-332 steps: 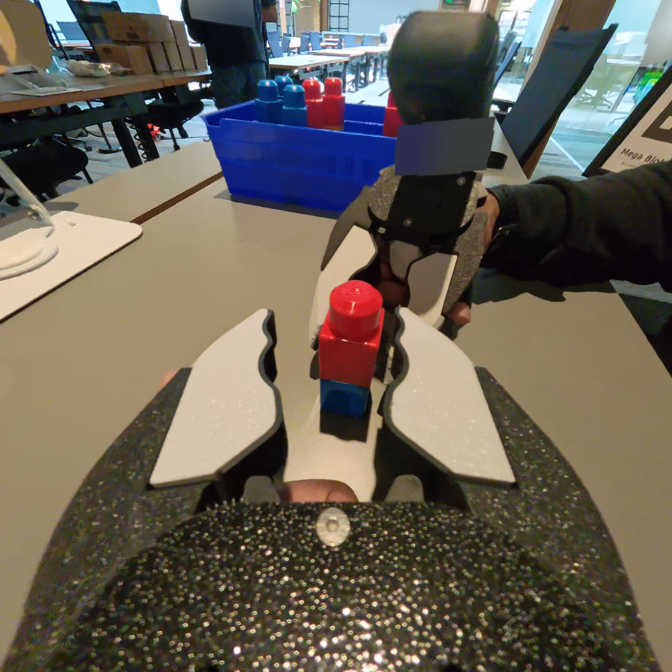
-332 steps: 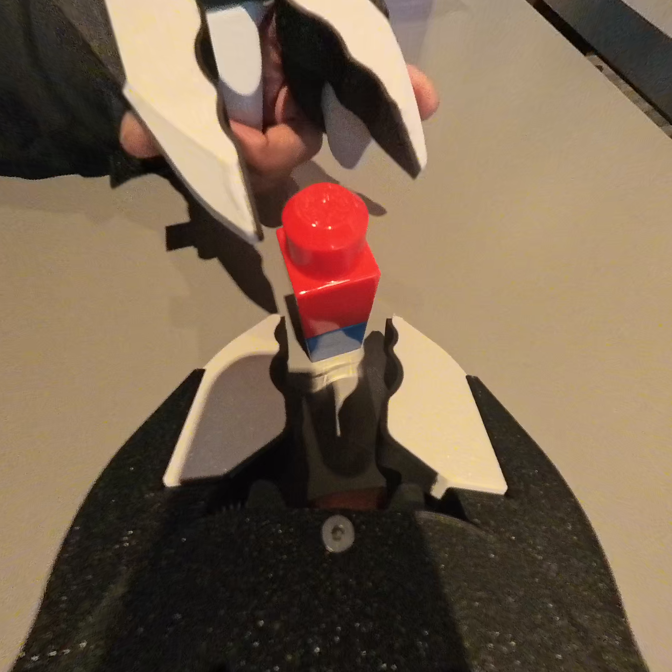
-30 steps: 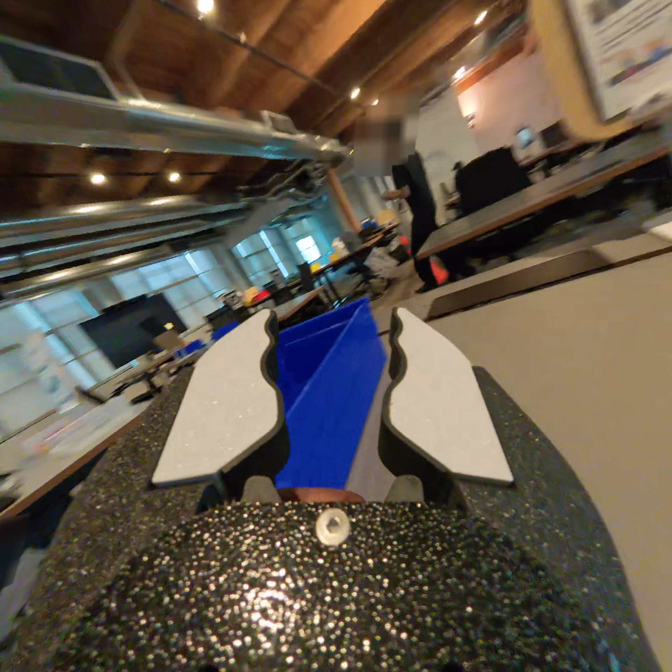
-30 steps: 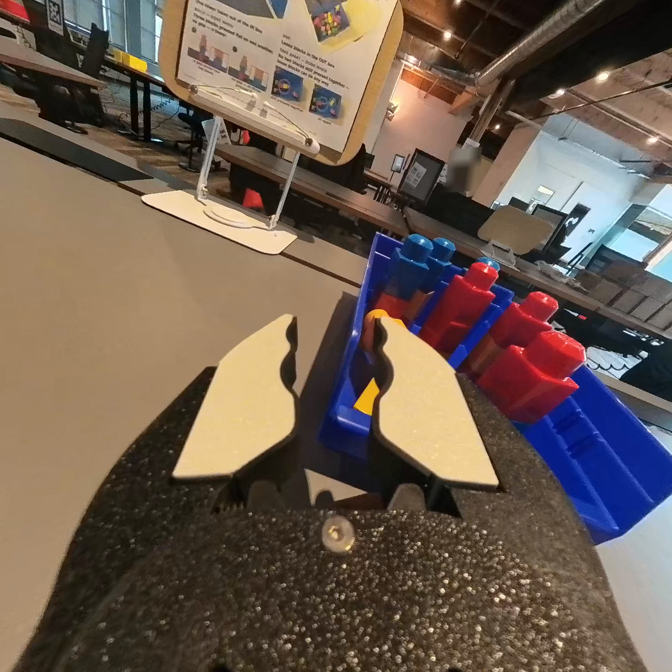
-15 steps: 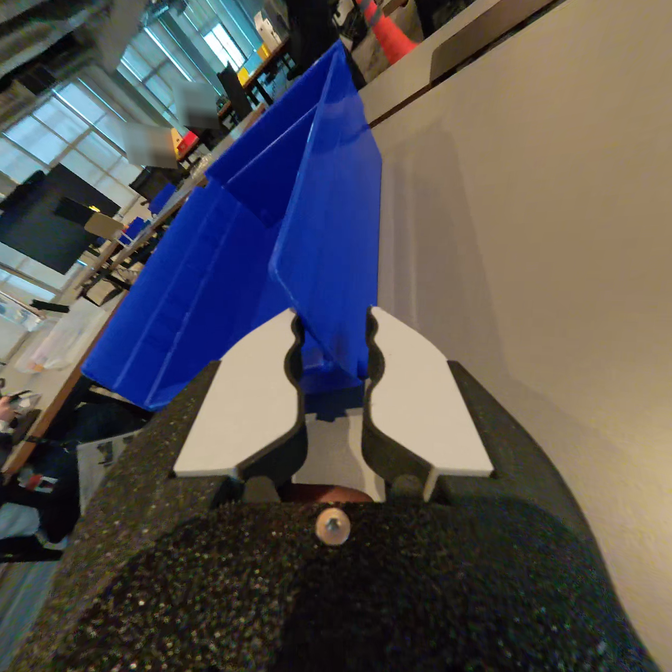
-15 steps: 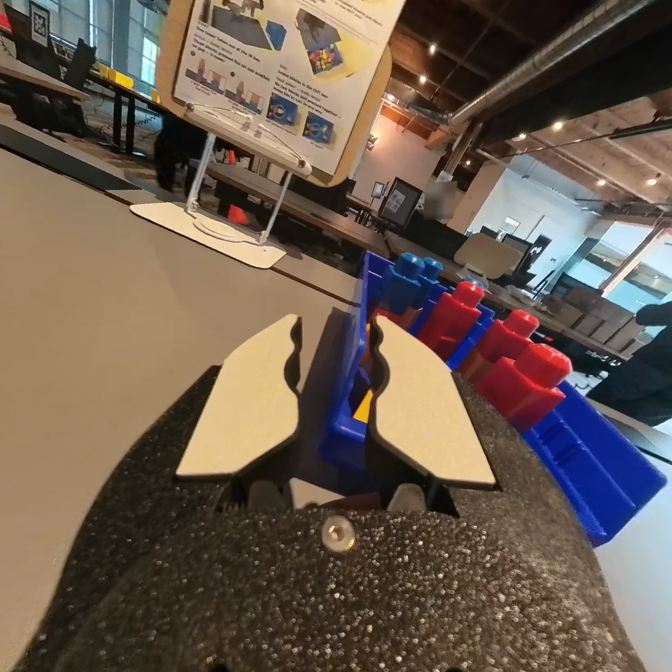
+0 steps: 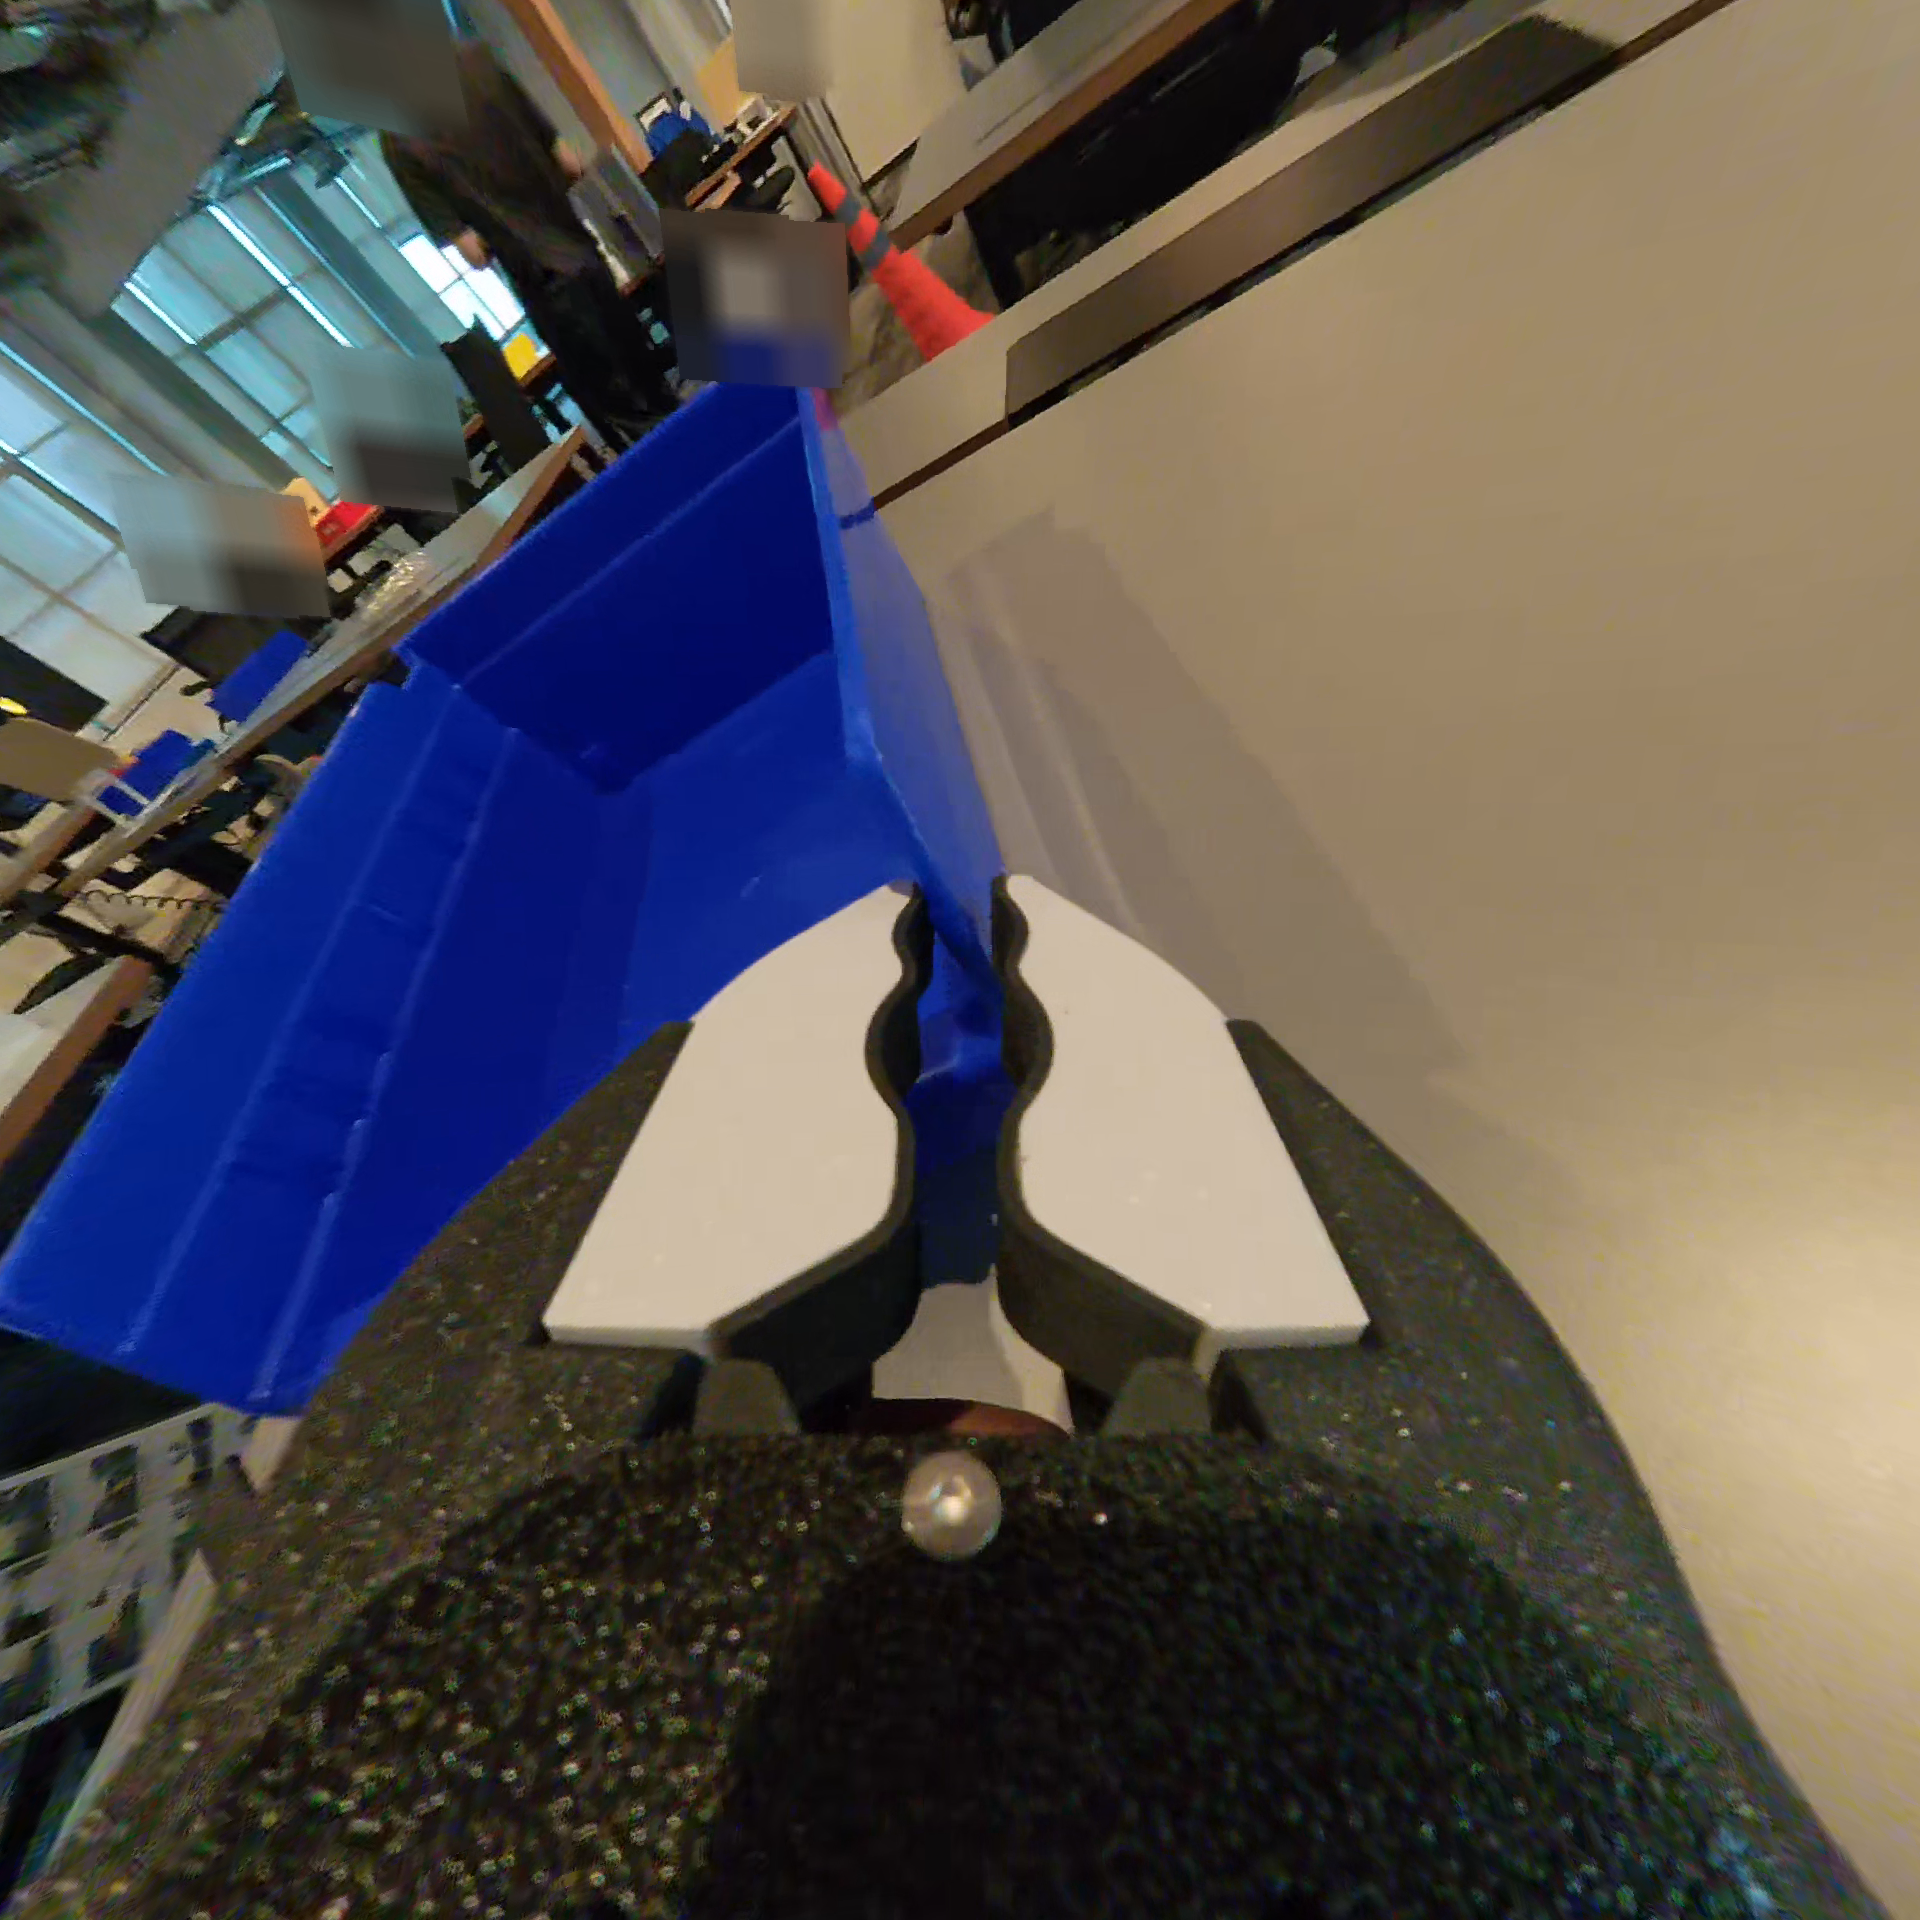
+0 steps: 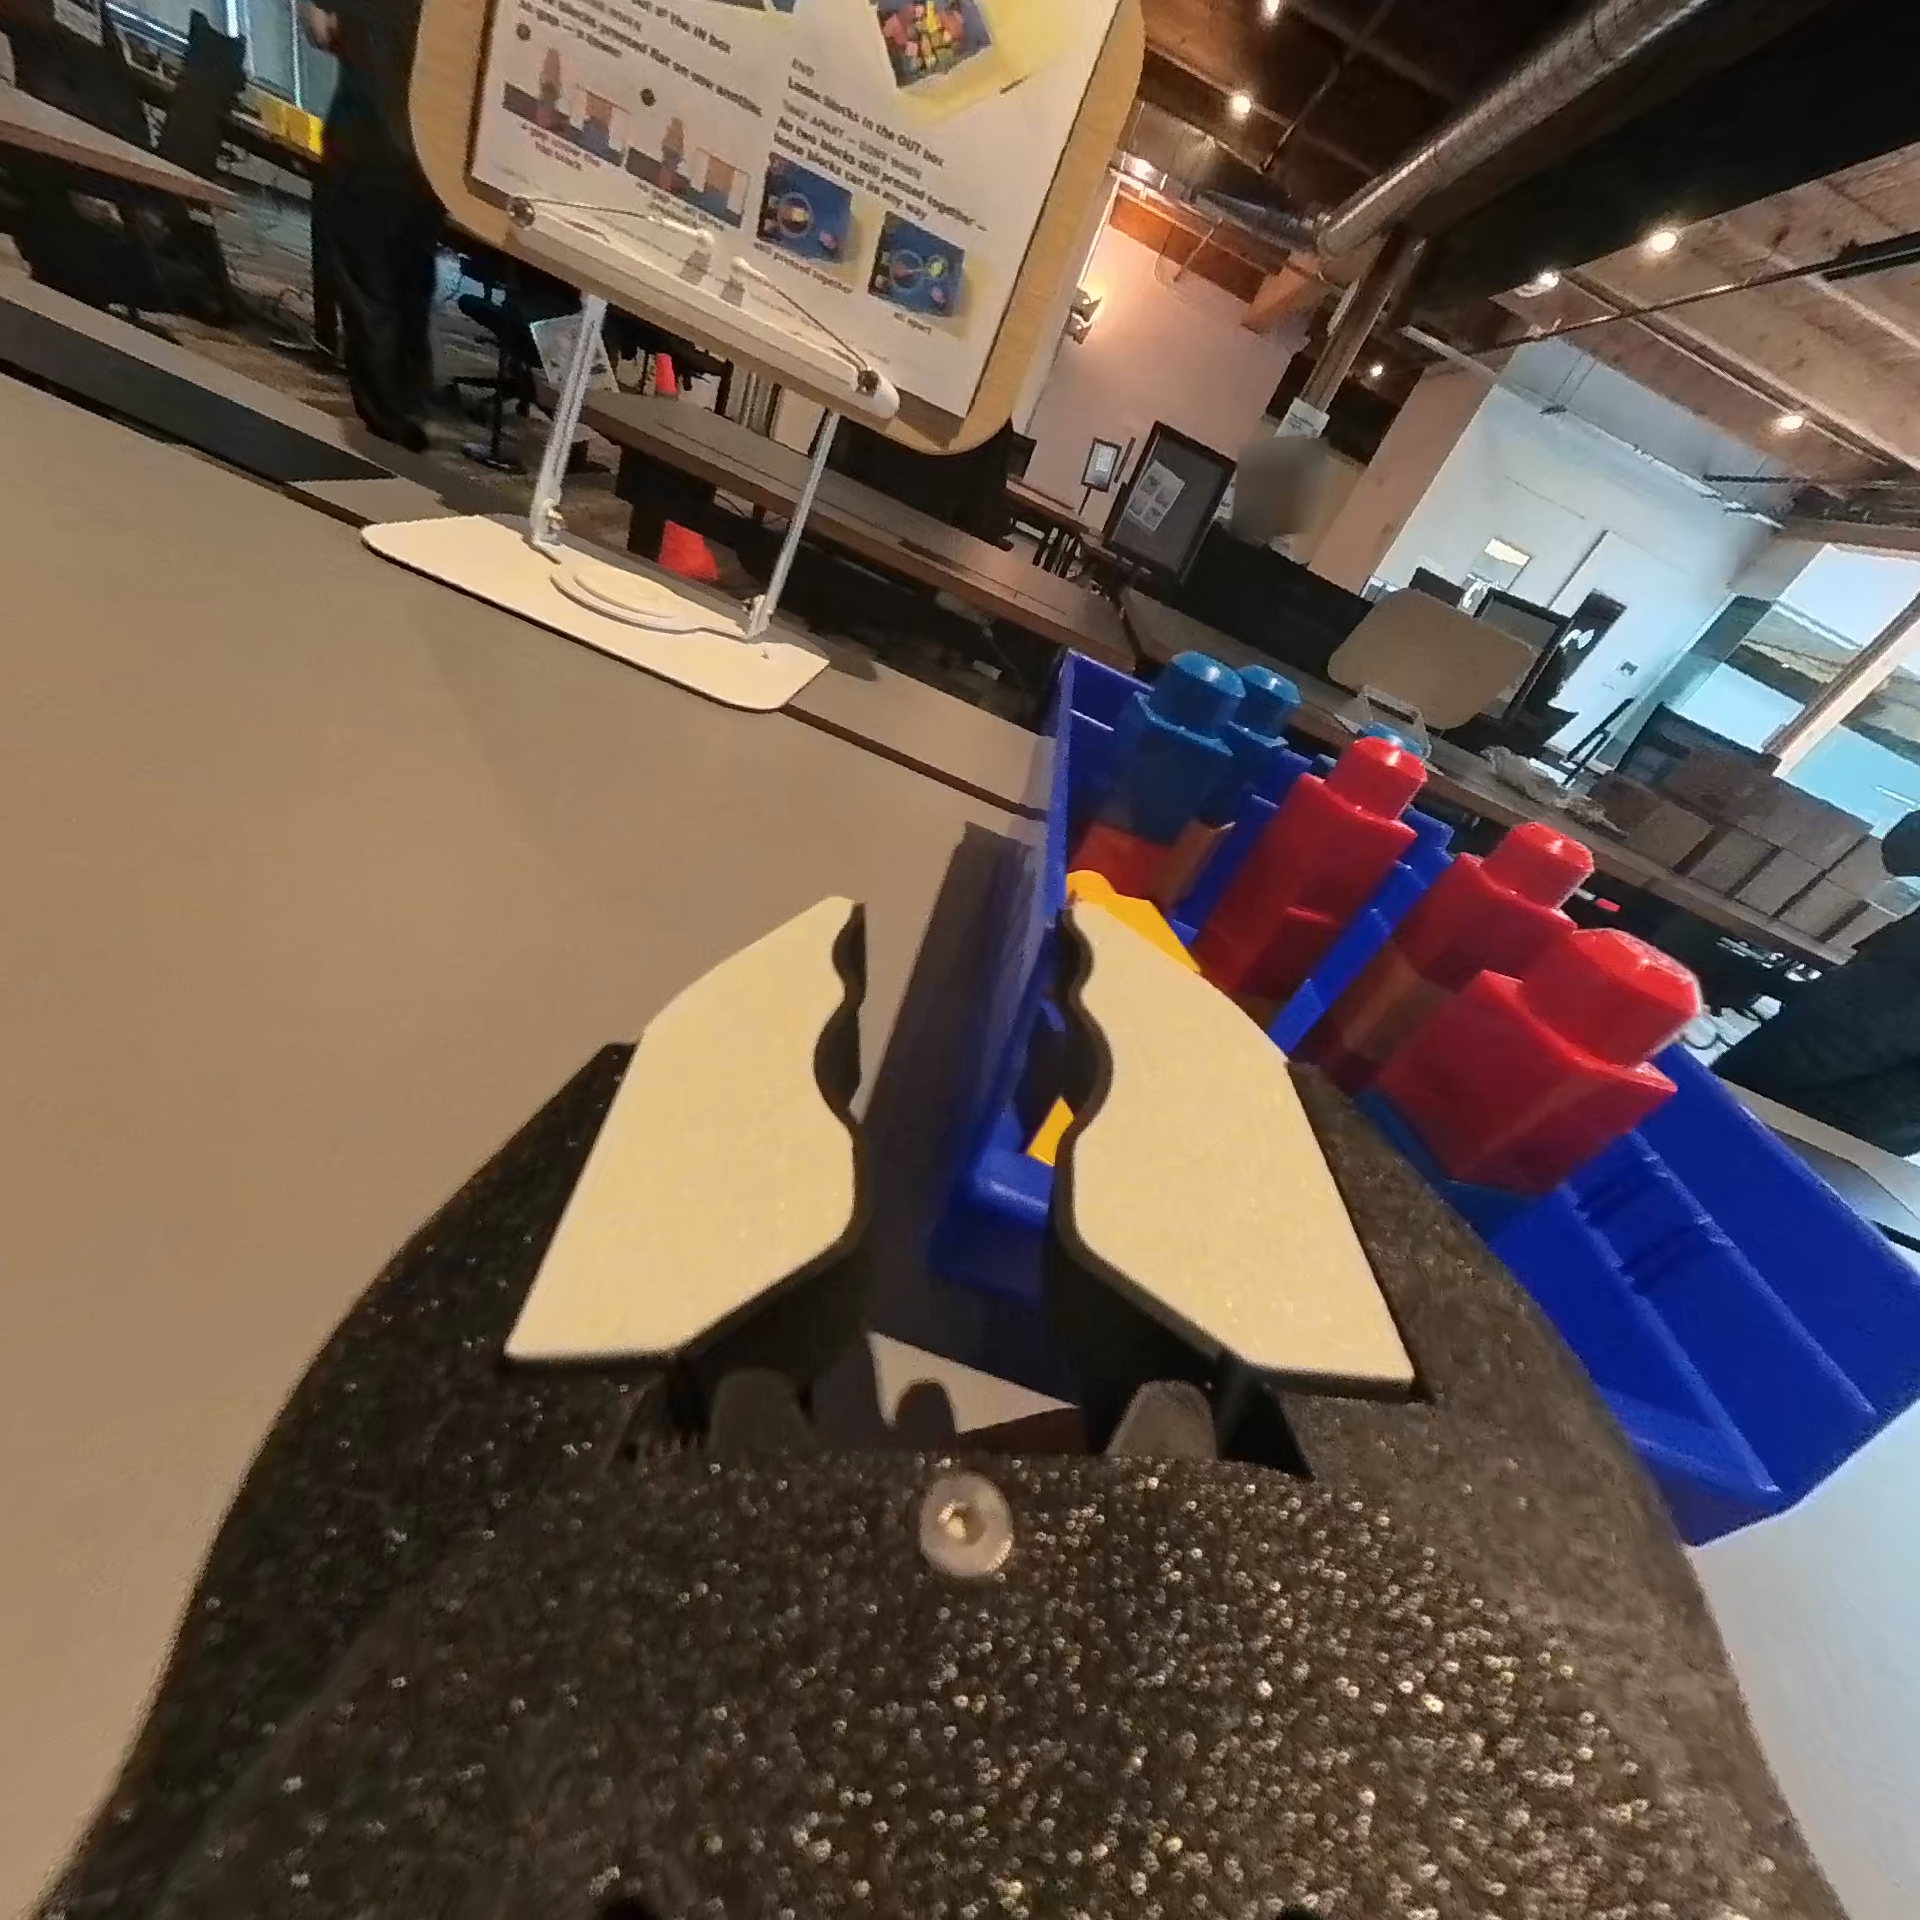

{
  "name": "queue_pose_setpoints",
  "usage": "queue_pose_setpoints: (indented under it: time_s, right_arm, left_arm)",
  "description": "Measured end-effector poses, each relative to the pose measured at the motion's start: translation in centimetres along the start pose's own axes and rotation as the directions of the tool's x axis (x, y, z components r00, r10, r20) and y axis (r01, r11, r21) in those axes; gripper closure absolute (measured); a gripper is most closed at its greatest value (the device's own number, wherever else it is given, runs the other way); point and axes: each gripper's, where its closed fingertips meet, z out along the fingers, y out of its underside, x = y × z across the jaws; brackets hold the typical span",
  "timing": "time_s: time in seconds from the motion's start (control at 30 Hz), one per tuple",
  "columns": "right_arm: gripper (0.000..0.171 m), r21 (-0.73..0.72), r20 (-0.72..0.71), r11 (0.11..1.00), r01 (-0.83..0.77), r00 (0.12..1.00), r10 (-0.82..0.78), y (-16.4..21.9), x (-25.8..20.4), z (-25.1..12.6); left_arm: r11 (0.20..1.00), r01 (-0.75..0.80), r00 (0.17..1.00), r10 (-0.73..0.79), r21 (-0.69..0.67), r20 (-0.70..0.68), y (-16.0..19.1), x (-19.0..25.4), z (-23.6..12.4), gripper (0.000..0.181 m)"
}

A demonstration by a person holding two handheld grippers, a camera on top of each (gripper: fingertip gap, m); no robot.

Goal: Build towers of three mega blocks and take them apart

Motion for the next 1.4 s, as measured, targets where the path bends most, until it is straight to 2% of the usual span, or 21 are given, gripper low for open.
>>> queue_pose_setpoints:
  time_s: [0.13,0.37,0.53,0.67,0.77,0.93,1.0,1.07,1.23,1.4]
  right_arm:
    - [0.137,0.006,0.019,1.000,-0.002,1.000,0.002,-0.1,-0.3,-0.2]
    - [0.137,-0.010,0.030,0.995,-0.099,0.995,0.099,0.1,0.4,-0.4]
    - [0.140,-0.081,-0.050,0.991,-0.108,0.993,0.104,1.2,1.5,0.0]
    - [0.141,-0.170,-0.130,0.983,-0.068,0.990,0.046,2.4,2.3,0.3]
    - [0.140,-0.235,-0.157,0.970,-0.054,0.987,0.017,3.2,2.4,0.5]
    - [0.143,-0.345,-0.159,0.938,-0.042,0.987,-0.014,4.7,2.2,1.2]
    - [0.161,-0.374,-0.107,0.927,-0.006,0.994,-0.037,5.1,1.3,1.5]
    - [0.161,-0.381,-0.106,0.925,0.011,0.993,-0.055,5.1,1.1,1.6]
    - [0.164,-0.367,-0.067,0.929,-0.043,0.998,0.020,5.0,0.9,1.5]
    - [0.164,-0.362,-0.053,0.932,0.009,0.998,-0.030,4.8,0.4,1.2]
  left_arm:
    - [0.999,-0.020,0.999,0.021,0.026,-0.038,-0.3,0.7,-0.2,0.171]
    - [0.995,-0.065,0.993,0.073,0.080,-0.092,-0.9,2.2,-1.2,0.170]
    - [0.987,-0.101,0.984,0.118,0.128,-0.131,-1.5,4.0,-2.8,0.169]
    - [0.975,-0.131,0.970,0.164,0.181,-0.178,-1.9,5.8,-4.6,0.169]
    - [0.966,-0.121,0.946,0.182,0.229,-0.267,-2.3,7.5,-6.5,0.169]
    - [0.941,-0.110,0.881,0.241,0.319,-0.407,-2.6,9.8,-9.3,0.169]
    - [0.931,-0.097,0.845,0.264,0.351,-0.465,-2.7,10.6,-10.4,0.169]
    - [0.922,-0.085,0.808,0.286,0.378,-0.515,-2.7,11.4,-11.3,0.169]
    - [0.892,-0.050,0.705,0.350,0.449,-0.617,-2.9,13.1,-13.9,0.170]
    - [0.857,-0.012,0.598,0.419,0.515,-0.683,-3.0,14.3,-16.3,0.171]
